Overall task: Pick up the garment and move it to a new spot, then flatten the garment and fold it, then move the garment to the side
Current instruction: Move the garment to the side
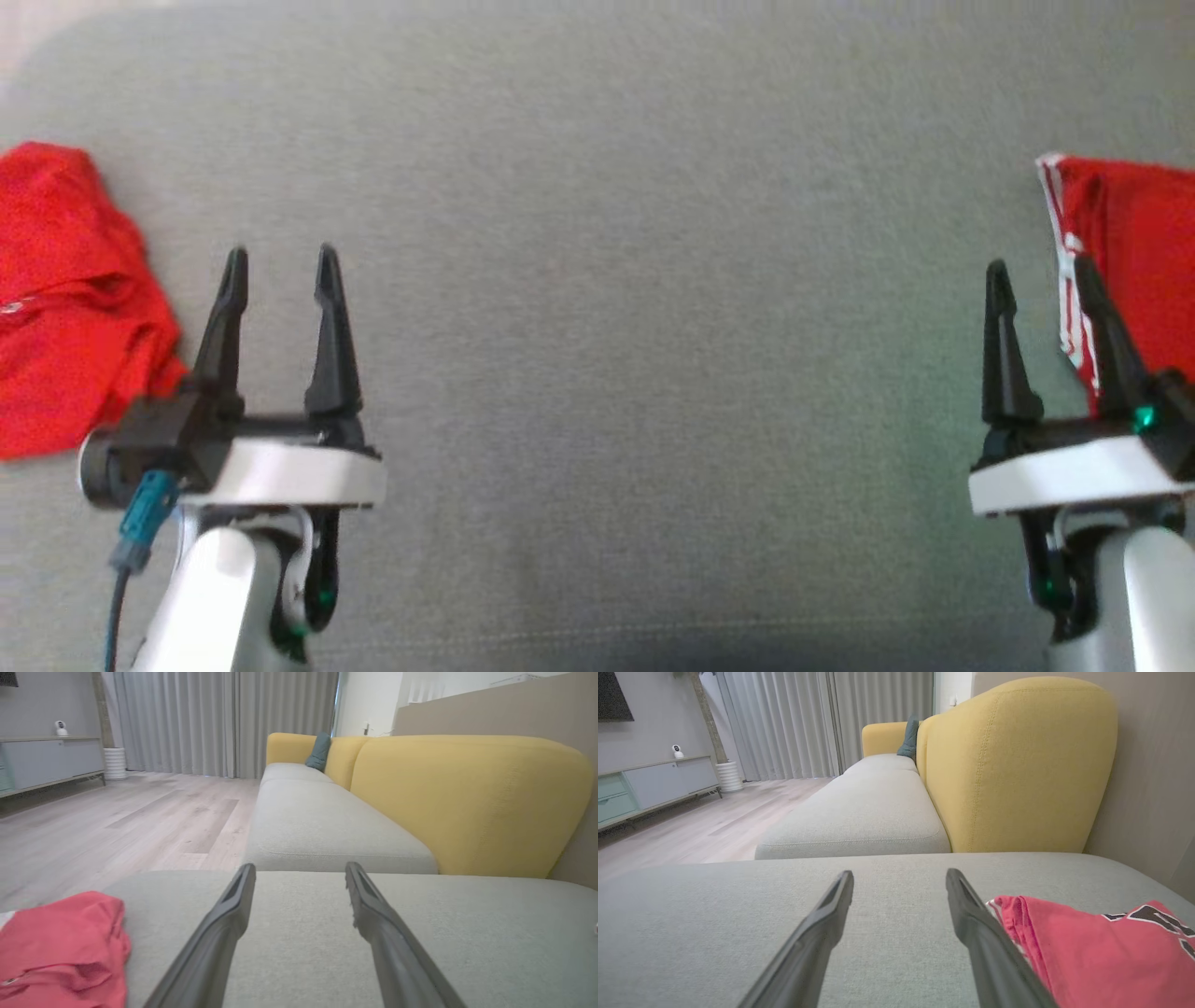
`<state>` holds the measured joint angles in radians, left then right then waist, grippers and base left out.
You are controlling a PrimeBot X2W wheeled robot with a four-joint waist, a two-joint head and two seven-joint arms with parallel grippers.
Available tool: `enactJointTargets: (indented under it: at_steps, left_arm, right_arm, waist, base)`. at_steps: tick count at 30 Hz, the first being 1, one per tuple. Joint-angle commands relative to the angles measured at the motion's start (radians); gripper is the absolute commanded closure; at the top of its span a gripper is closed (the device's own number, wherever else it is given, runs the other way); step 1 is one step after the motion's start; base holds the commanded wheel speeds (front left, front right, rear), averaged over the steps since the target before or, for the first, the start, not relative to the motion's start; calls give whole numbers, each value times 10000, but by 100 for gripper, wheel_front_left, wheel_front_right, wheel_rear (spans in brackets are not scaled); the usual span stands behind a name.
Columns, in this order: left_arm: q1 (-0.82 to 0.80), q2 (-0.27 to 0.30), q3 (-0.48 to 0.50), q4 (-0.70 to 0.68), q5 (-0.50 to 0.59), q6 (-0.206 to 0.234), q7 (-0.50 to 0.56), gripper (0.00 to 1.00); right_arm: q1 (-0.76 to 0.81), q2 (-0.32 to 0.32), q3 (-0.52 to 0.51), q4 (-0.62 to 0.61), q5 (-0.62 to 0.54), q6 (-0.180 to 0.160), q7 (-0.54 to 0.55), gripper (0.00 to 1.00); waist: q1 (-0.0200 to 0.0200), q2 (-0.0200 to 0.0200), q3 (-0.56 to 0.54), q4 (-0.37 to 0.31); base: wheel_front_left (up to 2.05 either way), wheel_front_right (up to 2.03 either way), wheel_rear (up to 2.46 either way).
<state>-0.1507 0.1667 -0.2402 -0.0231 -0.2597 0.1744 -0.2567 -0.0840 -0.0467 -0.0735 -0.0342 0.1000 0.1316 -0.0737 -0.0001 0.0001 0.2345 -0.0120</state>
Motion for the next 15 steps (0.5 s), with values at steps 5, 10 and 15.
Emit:
enactJointTargets:
  at_steps: [5, 10, 15]
  left_arm:
    - [338, 190, 630, 136, 81, -457, -50, 0]
    - [728, 270, 578, 517, 227, -849, -50, 0]
    - [1031, 281, 516, 748, 296, -1027, -50, 0]
  right_arm:
    - [483, -39, 374, -555, 250, -9, 309, 0]
    - [1017, -37, 453, -681, 269, -9, 533, 0]
    - [1443, -37, 515, -777, 297, -9, 674, 0]
  waist:
    - [1, -1, -896, 538]
    - [1, -1, -1424, 505]
    - [1, -1, -1808, 444]
  base:
    - [0, 0, 0]
    - [0, 0, 0]
    - [0, 0, 0]
